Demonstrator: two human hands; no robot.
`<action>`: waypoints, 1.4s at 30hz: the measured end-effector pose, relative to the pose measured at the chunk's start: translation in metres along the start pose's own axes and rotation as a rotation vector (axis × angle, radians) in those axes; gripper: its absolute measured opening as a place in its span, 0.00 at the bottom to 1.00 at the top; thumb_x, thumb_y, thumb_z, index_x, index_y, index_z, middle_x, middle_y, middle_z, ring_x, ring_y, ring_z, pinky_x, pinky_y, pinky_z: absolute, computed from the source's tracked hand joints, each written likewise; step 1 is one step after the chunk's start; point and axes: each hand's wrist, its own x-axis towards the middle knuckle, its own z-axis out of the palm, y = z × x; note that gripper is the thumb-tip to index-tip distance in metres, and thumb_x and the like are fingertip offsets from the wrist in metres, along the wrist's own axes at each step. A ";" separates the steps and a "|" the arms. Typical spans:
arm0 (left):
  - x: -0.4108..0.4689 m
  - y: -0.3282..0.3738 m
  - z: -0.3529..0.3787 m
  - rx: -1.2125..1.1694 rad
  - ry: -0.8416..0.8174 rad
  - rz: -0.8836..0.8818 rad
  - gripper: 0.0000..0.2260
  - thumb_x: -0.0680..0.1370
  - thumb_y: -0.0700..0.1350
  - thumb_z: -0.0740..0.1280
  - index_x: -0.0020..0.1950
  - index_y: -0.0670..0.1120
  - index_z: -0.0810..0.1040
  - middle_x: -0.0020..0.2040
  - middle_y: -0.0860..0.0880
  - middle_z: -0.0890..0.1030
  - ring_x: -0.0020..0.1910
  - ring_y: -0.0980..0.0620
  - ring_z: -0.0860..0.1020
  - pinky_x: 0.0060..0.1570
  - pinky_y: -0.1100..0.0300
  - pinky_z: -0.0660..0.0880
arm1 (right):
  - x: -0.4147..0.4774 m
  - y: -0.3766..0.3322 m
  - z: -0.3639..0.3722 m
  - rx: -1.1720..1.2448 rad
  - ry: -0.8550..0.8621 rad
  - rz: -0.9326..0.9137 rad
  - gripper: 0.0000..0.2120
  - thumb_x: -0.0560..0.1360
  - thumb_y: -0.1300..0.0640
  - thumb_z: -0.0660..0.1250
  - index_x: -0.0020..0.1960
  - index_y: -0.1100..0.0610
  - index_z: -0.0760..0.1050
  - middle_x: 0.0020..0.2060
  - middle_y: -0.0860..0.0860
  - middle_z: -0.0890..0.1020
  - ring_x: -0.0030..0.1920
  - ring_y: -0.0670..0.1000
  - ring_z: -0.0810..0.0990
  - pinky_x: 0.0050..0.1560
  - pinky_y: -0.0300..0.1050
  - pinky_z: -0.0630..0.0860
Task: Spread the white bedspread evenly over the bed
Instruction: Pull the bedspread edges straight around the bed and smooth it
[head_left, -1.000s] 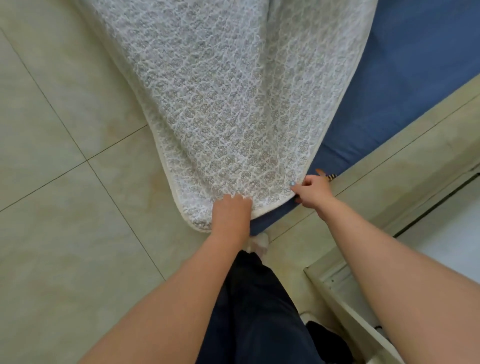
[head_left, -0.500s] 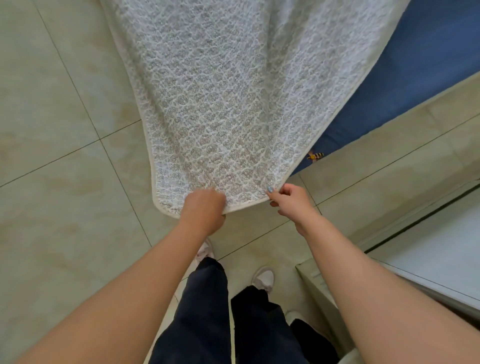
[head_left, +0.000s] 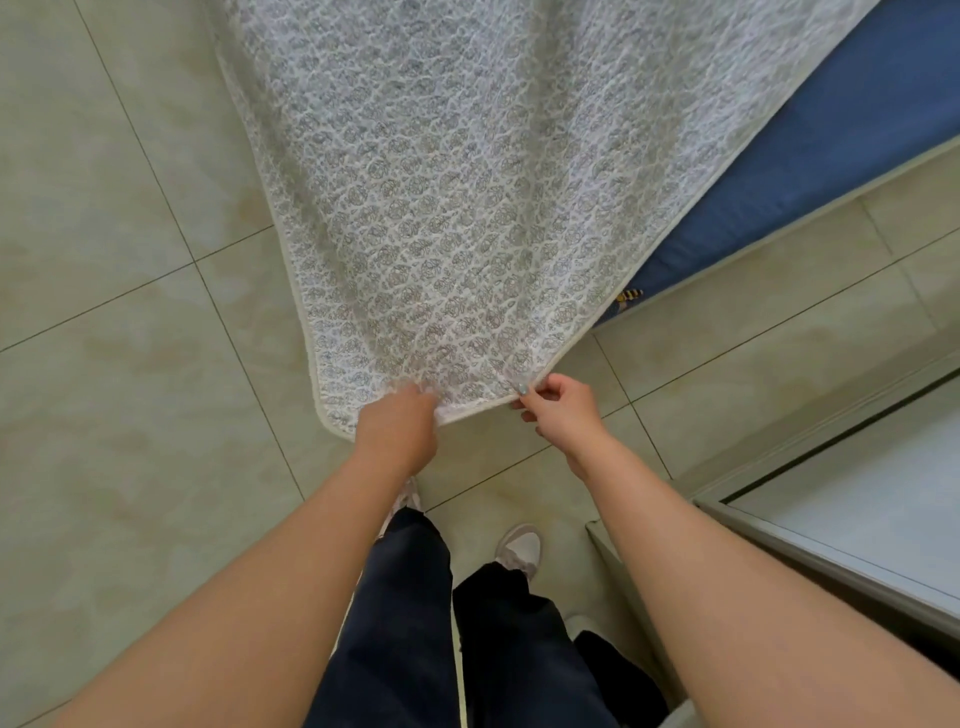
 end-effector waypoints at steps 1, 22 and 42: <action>0.003 -0.003 0.001 -0.036 -0.049 -0.045 0.10 0.77 0.43 0.62 0.58 0.45 0.73 0.56 0.46 0.74 0.51 0.45 0.77 0.40 0.54 0.71 | 0.004 -0.006 0.000 -0.041 -0.042 -0.006 0.06 0.79 0.58 0.64 0.46 0.57 0.78 0.43 0.52 0.82 0.39 0.49 0.77 0.35 0.37 0.71; 0.066 0.085 -0.042 0.002 0.351 0.161 0.10 0.75 0.37 0.63 0.56 0.42 0.69 0.53 0.44 0.76 0.39 0.48 0.73 0.33 0.57 0.66 | 0.088 -0.077 -0.097 0.256 0.119 0.040 0.09 0.76 0.51 0.67 0.41 0.53 0.73 0.35 0.48 0.76 0.33 0.44 0.74 0.32 0.36 0.71; 0.086 0.101 -0.085 -0.151 0.112 0.373 0.06 0.79 0.47 0.61 0.54 0.50 0.74 0.50 0.51 0.79 0.46 0.50 0.77 0.37 0.56 0.74 | 0.086 -0.063 -0.135 0.261 0.316 0.093 0.11 0.79 0.57 0.63 0.38 0.52 0.70 0.39 0.50 0.79 0.38 0.49 0.79 0.43 0.44 0.76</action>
